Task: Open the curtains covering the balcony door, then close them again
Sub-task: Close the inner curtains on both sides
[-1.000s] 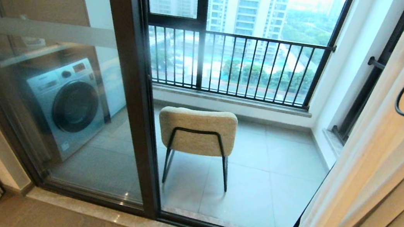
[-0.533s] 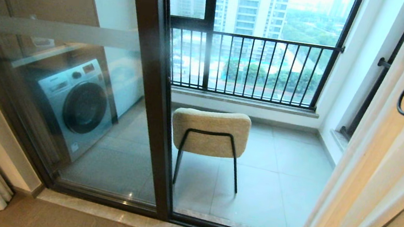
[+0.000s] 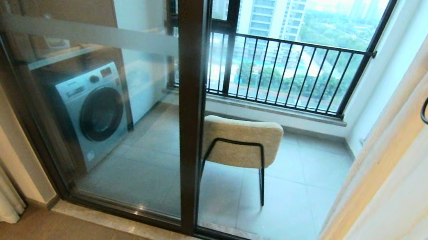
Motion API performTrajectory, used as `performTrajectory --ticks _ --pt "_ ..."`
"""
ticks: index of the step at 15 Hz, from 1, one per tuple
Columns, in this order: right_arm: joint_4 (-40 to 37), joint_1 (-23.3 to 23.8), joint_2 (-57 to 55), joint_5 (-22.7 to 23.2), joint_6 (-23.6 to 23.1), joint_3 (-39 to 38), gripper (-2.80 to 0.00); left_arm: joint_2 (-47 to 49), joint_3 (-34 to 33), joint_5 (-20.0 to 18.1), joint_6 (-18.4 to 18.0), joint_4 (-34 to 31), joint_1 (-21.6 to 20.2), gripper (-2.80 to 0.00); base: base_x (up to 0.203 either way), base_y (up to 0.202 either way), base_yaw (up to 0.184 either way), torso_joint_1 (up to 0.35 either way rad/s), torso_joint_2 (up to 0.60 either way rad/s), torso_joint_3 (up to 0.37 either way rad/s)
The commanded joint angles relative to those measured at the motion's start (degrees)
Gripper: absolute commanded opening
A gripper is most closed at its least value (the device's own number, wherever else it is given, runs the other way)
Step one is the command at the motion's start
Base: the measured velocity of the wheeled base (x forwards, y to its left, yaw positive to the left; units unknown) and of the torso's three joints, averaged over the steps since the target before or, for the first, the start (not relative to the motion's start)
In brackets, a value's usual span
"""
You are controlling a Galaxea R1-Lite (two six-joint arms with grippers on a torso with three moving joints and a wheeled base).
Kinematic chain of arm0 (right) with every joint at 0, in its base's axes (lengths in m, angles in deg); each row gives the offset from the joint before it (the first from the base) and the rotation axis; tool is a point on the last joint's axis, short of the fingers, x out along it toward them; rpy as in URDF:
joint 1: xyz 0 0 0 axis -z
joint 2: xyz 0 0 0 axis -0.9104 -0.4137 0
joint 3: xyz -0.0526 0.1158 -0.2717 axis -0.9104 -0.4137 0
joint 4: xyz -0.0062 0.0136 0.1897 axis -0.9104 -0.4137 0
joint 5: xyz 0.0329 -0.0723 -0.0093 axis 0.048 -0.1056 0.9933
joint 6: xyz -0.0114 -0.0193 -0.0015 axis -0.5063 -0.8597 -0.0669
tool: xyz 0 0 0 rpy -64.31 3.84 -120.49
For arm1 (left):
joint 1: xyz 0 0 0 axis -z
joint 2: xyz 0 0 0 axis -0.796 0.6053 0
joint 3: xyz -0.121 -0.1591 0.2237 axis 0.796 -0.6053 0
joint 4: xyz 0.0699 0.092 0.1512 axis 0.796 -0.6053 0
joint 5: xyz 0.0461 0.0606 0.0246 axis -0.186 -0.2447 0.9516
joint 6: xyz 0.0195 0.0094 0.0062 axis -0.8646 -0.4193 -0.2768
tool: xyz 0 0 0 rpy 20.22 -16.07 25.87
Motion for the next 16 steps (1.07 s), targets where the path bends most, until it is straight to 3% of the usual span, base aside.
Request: performTrajectory --ticks 1,16 --pt "0.3 -0.1 0.1 0.0 -0.1 -0.2 -2.8 0.0 0.0 0.0 -0.1 0.0 0.0 -2.8 0.0 0.18 -0.002 -0.002 0.0 0.005" --pt "0.3 -0.1 0.5 0.0 -0.1 -0.2 -2.8 0.0 0.0 0.0 -0.2 0.0 0.0 -2.8 0.0 0.178 -0.001 0.003 0.0 0.001"
